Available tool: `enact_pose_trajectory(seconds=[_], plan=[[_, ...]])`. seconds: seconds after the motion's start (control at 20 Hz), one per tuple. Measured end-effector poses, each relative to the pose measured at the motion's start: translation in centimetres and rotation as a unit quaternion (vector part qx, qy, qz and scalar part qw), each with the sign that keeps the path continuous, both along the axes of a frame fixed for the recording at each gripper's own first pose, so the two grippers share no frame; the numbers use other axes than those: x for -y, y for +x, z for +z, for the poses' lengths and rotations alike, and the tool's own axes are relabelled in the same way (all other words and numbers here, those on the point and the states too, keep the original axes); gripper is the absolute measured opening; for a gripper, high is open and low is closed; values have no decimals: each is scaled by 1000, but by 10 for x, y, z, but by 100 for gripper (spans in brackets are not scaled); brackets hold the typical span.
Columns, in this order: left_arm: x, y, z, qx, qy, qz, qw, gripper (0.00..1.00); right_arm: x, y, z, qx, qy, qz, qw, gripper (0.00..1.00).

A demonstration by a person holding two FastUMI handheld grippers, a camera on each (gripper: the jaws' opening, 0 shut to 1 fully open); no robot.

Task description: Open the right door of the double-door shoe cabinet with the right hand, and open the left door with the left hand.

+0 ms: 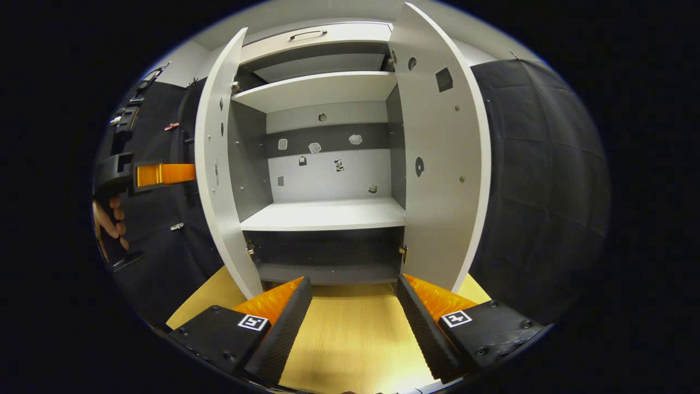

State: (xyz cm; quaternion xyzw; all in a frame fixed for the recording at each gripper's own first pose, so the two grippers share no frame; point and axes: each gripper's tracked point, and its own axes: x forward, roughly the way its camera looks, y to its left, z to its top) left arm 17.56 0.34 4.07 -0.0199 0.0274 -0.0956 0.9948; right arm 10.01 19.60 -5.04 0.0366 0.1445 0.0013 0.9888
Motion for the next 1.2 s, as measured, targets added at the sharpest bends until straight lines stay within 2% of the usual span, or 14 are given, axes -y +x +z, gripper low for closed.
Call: enact_pose_trajectory(seconds=[0.25,0.45,0.55,0.65,0.8,0.9,1.2], plan=[[-50,-9,-3,9,7,30,999,8,-27,-6,-5,-8,-7,8,1000,98],[-112,-5,-5,11,-16,96,995,5,-29,-11,-3,-11,-35,6,999,99],[-112,-7,-6,7,-42,59,997,5,-27,-11,-1,-11,-44,3,999,99],[-112,-8,-6,8,-58,52,997,5,-27,-10,4,-10,-46,2,999,99],[-114,-11,-10,11,-30,63,997,5,-22,-11,19,2,-41,1,999,99],[-112,-21,-11,5,-32,70,997,5,-18,-12,29,13,-41,6,999,99],[-97,-77,-2,9,-14,111,994,5,9,-29,52,40,-25,33,998,99]])
